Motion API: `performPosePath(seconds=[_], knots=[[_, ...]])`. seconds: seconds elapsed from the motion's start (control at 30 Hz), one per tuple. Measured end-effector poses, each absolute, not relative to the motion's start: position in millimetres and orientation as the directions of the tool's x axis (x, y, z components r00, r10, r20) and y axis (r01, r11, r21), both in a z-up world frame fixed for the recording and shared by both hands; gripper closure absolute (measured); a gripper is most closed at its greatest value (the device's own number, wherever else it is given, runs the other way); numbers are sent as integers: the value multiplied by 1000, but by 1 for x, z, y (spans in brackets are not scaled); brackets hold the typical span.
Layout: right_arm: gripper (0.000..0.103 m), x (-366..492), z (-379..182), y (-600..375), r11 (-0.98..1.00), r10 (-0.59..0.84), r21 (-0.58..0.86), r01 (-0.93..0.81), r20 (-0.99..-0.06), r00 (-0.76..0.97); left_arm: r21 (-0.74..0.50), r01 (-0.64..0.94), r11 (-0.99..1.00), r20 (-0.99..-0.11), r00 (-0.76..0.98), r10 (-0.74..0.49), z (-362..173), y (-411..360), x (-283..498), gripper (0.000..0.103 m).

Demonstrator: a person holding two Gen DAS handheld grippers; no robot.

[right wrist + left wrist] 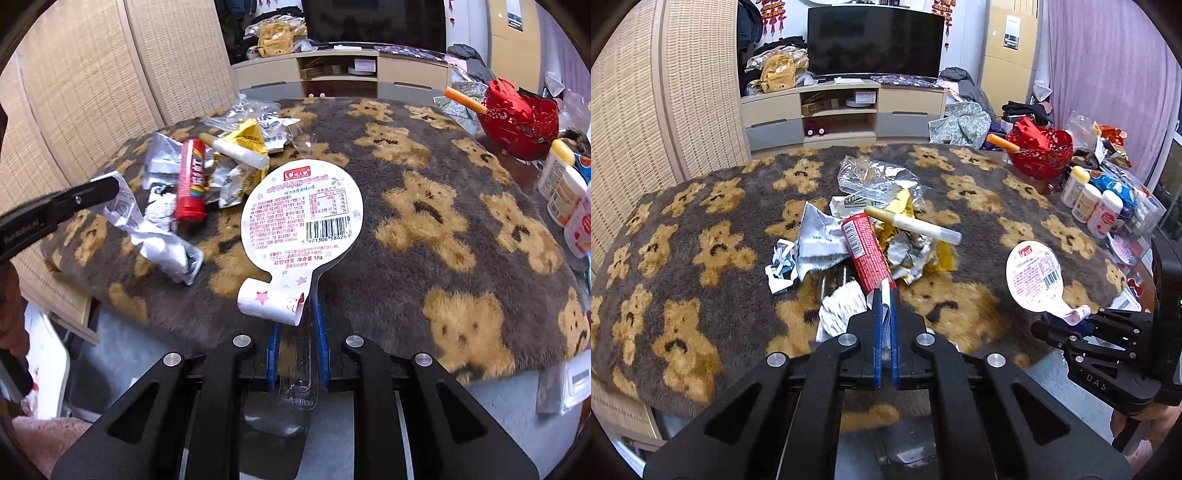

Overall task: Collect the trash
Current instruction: 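Lower both held items into the metal bin and open both tools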

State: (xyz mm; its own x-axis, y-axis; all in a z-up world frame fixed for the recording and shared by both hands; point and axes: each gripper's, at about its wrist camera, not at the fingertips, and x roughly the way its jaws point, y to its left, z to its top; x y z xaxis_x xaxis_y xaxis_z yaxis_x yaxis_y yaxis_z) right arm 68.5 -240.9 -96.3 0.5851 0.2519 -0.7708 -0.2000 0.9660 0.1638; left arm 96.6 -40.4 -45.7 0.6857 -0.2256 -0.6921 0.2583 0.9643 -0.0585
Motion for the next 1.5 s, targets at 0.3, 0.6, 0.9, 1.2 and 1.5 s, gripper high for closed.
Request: performPosePath(seconds=[0.3,0.6,0.9,1.2,1.5], knots=[[85,6,-83,-226,950,311,217,-225,-728,611,-69,276,959,-658,709,-251,-38,-39,23,101],[85,-35,-130,-204,936,349,263,-235,-790,504,-93,284,954,-717,646,-263,-88,-41,-37,102],[85,-34,-189,-198,948,315,273,-166,-883,348,-99,300,949,-815,523,-251,-155,-46,-42,101],[83,-12,-226,-193,955,294,269,-126,-918,268,-166,283,945,-879,391,-271,-212,-52,-20,101],[62,-2,-233,-213,962,272,262,-73,-923,272,-177,260,949,-912,318,-258,-241,-58,-4,87]])
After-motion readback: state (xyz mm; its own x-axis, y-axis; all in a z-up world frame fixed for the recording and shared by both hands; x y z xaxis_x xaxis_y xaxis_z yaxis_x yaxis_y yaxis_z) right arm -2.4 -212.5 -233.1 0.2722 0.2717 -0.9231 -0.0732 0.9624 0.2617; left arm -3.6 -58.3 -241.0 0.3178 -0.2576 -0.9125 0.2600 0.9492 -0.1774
